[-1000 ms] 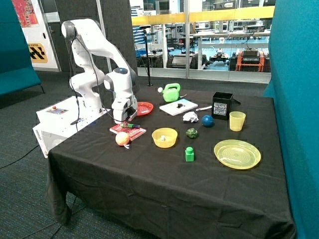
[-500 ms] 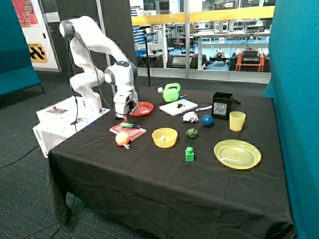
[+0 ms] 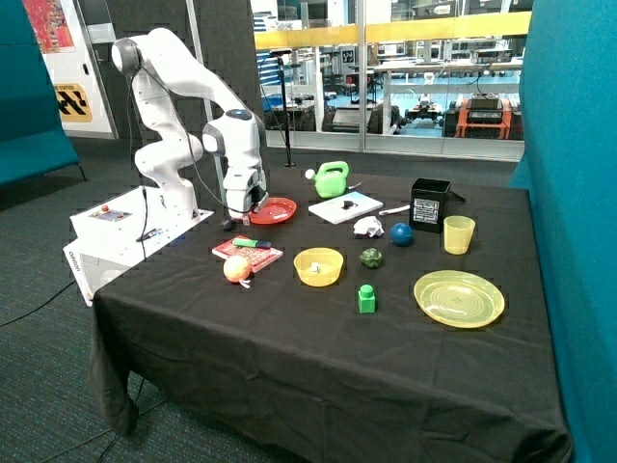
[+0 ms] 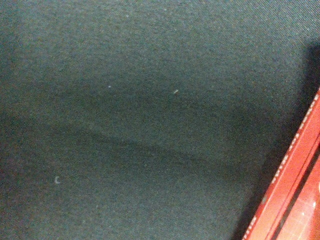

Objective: Put a highlighter on each book

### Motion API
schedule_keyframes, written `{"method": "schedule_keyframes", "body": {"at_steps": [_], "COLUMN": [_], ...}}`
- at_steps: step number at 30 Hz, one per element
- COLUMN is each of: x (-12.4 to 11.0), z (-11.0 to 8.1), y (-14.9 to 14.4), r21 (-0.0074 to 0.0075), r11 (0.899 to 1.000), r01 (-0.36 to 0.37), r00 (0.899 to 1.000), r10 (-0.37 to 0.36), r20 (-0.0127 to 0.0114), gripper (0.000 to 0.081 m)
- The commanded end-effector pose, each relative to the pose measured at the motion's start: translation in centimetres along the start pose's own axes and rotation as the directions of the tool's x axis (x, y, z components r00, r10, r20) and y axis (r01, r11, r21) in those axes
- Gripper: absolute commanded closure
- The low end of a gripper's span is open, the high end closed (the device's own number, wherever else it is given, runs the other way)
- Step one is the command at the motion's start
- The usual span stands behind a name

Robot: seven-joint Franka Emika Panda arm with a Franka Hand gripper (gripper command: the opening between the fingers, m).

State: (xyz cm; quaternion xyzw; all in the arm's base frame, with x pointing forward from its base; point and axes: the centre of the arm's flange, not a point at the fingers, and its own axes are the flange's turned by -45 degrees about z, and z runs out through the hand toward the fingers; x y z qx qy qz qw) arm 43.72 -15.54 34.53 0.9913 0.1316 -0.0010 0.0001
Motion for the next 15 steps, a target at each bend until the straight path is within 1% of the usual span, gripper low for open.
{"method": "schedule_keyframes", "body": {"at_steps": [1, 9, 15], "x": [0.1, 0.6, 1.1], "z": [-0.5, -1.1, -1.7], "y": [-0.2, 0.0, -0.5], "r21": [-0.0001, -0.0001, -0.0002], "r11": [1.0, 0.999, 0.998], "r01": [0.021, 0.038, 0.064], "r00": [1.0, 0.999, 0.998], "r10": [-0.021, -0.038, -0.064], "r20": [-0.0021, -0.0021, -0.002], "gripper": [0.0312, 0.0317, 0.0321]}}
